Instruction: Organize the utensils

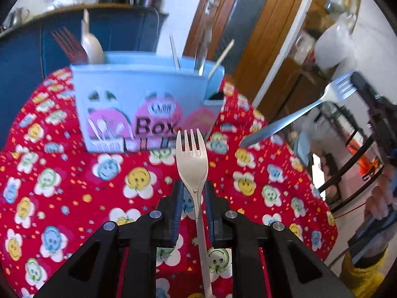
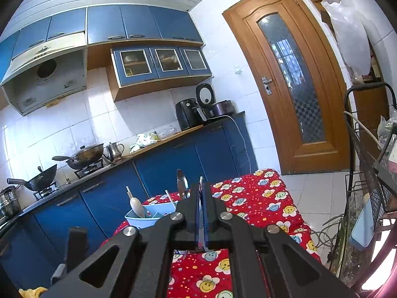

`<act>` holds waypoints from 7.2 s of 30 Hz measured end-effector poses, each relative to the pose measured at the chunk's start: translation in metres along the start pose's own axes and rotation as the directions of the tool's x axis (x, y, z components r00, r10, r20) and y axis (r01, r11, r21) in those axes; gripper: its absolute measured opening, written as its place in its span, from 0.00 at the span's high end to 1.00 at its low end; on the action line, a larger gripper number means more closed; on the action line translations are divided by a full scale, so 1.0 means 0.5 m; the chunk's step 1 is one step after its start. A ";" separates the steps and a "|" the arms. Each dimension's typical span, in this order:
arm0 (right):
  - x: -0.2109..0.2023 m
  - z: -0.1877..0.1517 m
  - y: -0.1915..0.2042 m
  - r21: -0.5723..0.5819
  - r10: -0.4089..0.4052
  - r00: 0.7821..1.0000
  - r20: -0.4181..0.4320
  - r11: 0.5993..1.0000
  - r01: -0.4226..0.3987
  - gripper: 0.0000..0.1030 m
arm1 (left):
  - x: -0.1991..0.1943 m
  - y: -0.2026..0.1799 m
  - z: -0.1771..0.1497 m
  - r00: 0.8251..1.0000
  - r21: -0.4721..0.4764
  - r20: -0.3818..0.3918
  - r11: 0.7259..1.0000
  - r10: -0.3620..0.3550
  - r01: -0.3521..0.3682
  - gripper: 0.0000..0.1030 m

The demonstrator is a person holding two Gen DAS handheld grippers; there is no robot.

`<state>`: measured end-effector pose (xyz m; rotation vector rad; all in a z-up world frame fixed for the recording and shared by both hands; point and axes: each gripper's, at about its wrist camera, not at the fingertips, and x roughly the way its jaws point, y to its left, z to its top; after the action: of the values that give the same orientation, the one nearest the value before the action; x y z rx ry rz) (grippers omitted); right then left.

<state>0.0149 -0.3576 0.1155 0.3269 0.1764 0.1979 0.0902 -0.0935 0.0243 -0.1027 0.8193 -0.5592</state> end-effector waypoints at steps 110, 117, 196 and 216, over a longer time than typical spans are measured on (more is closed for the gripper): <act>0.268 0.024 0.111 -0.217 0.021 0.995 -0.098 0.975 -0.042 0.93 | -0.040 0.100 0.203 0.788 -0.084 0.597 0.988 0.153 -0.128 0.73; 0.231 0.037 0.116 -0.176 0.055 0.996 -0.065 0.982 -0.065 0.84 | -0.077 0.089 0.199 0.811 -0.085 0.567 0.990 0.144 -0.117 0.69; 0.033 -0.257 0.089 -0.056 -0.135 0.970 -0.201 0.990 0.126 0.03 | -0.117 0.073 -0.100 0.853 -0.095 0.301 0.904 0.425 -0.417 0.27; 0.033 -0.257 0.088 -0.055 -0.135 0.970 -0.202 0.990 0.126 0.03 | -0.119 0.074 -0.100 0.854 -0.101 0.303 0.905 0.423 -0.413 0.27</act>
<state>-0.0026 -0.2745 0.0082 0.2518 0.3966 0.1045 0.0381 -0.0254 0.0185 -0.0393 0.5095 -0.1078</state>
